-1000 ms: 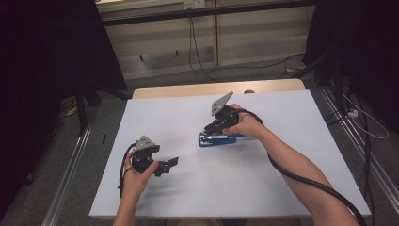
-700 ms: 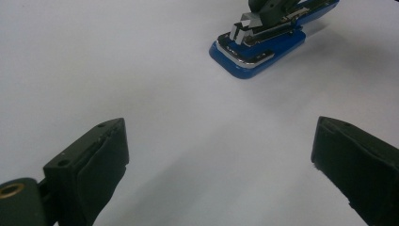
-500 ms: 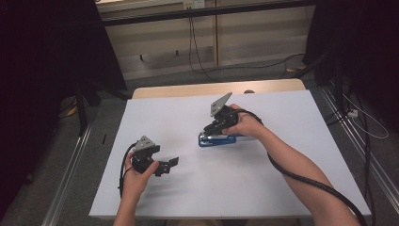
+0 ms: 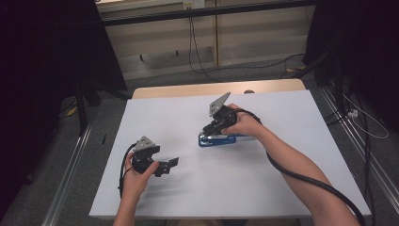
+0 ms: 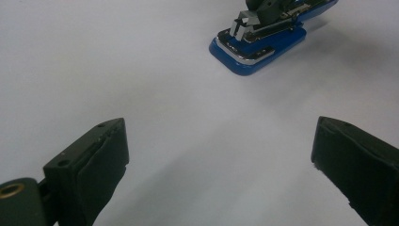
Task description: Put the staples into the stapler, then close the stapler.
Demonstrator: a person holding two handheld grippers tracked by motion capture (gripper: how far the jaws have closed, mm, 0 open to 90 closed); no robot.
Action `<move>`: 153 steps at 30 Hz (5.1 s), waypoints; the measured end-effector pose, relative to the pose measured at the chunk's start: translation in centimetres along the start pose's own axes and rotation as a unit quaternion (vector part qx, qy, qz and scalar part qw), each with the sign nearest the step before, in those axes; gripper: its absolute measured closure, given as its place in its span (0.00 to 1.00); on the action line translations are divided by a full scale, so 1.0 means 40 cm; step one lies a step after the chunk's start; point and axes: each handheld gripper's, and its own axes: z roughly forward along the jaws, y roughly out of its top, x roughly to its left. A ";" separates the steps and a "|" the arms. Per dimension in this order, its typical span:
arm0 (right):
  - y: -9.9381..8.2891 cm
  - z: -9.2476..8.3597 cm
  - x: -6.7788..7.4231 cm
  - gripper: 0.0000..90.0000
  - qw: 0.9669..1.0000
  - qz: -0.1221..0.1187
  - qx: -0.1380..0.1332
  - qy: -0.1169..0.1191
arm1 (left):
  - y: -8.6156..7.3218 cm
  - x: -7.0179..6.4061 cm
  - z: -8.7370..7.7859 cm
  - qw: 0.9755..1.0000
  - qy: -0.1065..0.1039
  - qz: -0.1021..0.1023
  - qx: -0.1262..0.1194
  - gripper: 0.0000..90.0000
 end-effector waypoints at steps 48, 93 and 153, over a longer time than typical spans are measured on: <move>-0.008 0.006 -0.008 0.88 1.000 -0.021 0.001 0.010 | -0.001 0.000 0.003 1.000 0.004 -0.001 -0.001 0.05; -0.123 -0.175 0.062 0.26 0.980 0.134 -0.068 -0.128 | 0.019 -0.012 0.030 1.000 -0.009 0.002 -0.008 0.06; -0.319 -0.310 0.197 0.18 0.936 0.202 -0.106 -0.267 | 0.055 -0.025 0.074 0.999 -0.011 -0.001 -0.036 0.09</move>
